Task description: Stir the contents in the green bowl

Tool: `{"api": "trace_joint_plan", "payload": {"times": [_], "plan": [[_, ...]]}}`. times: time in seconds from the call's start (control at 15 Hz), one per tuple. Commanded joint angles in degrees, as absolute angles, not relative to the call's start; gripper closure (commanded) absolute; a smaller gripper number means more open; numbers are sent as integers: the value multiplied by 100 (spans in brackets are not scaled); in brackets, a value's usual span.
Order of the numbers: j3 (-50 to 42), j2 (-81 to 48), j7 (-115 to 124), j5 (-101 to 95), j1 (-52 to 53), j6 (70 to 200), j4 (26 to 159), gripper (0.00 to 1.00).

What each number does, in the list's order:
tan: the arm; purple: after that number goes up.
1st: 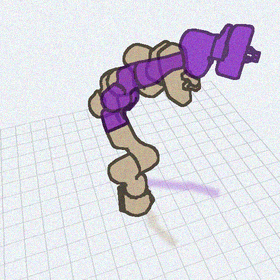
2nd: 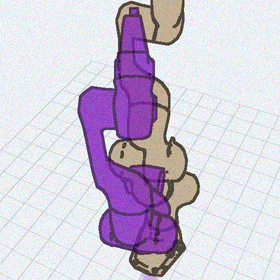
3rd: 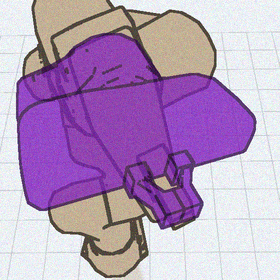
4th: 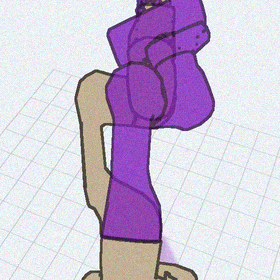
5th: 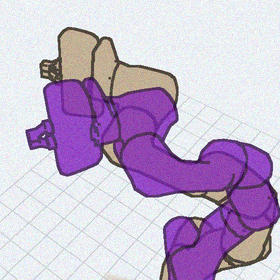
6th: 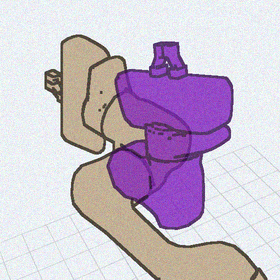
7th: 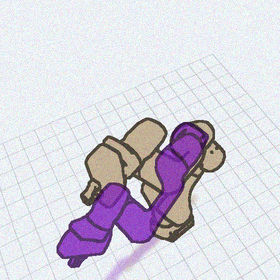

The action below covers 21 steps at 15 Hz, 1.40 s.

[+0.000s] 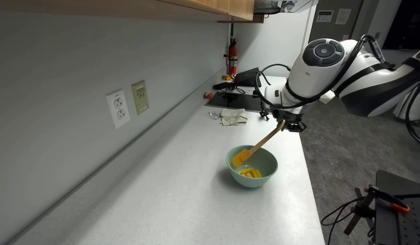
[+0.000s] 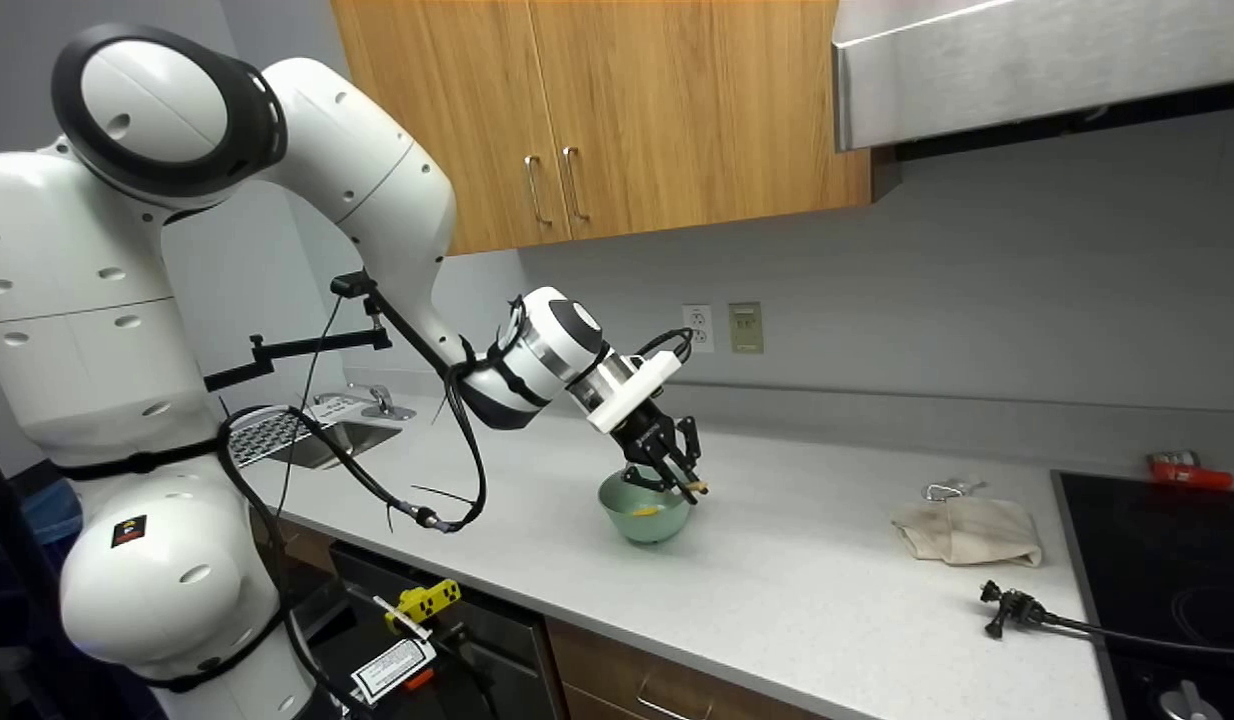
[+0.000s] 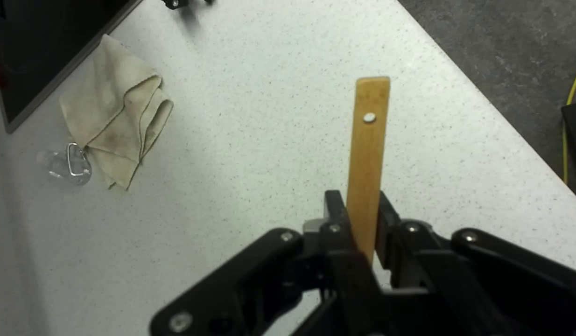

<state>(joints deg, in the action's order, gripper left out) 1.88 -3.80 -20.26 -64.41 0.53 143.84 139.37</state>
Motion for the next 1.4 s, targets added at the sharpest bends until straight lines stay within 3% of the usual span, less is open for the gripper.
{"api": "trace_joint_plan", "payload": {"times": [0.0,0.47,0.53,0.67,1.07,1.33], "plan": [[152,-390,-1867,-6475,41,14548,13972,96],[189,-554,-2106,-6198,55,14371,14025,96],[193,-578,-2112,-6164,55,14362,14012,57],[195,-626,-2099,-6082,56,14328,13985,49],[171,-470,-2400,-5126,-36,14346,13949,3],[127,-175,-3232,-4107,-140,14258,13943,0]]}}
